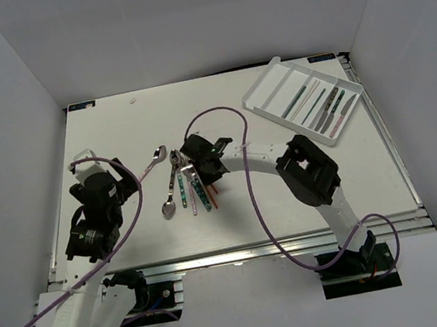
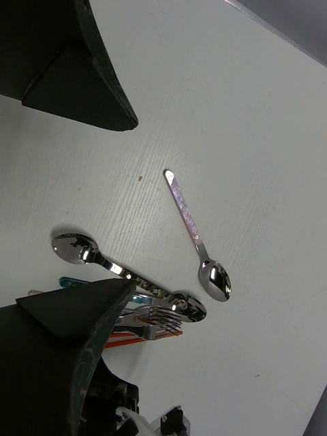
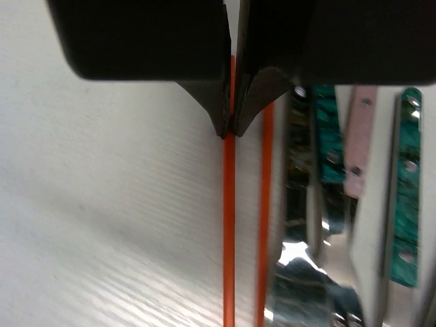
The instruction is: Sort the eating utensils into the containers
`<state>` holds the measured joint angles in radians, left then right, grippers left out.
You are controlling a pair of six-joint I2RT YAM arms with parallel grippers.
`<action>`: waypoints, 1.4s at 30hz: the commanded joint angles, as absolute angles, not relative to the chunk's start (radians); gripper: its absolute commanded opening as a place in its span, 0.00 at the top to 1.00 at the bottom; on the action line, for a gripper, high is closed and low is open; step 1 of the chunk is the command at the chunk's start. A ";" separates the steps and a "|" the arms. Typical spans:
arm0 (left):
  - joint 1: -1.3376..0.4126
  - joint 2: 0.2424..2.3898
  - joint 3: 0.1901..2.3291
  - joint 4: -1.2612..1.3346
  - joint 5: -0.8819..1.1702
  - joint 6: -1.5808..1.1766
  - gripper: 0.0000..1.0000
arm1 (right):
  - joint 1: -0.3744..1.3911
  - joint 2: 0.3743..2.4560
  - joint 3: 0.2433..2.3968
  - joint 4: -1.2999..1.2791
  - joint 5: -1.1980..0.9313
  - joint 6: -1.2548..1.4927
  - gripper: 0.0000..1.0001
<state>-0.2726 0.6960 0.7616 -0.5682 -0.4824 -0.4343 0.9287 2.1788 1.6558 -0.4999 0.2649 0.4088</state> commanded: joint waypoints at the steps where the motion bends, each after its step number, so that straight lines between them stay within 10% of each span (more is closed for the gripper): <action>1: -0.278 0.683 0.758 -0.565 -0.482 -0.433 0.02 | 0.862 2.056 1.566 -0.459 0.190 0.410 1.00; 11: -0.279 0.680 0.758 -0.565 -0.480 -0.433 0.02 | 0.462 1.833 1.397 -0.302 0.129 0.480 1.00; 20: -0.279 0.683 0.756 -0.564 -0.483 -0.433 0.02 | 0.080 2.029 1.673 -0.308 0.034 0.629 1.00; 26: -0.279 0.692 0.759 -0.565 -0.489 -0.433 0.02 | 0.015 2.226 1.997 -0.485 0.025 0.649 1.00; 42: -0.279 0.707 0.764 -0.574 -0.496 -0.434 0.02 | -0.032 2.161 1.767 -0.382 -0.037 0.690 1.00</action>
<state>-0.2752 0.7063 0.7612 -0.5690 -0.4862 -0.4343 0.0044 2.2196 1.7817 -0.4179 -0.0132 0.6636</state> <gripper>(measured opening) 0.980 0.022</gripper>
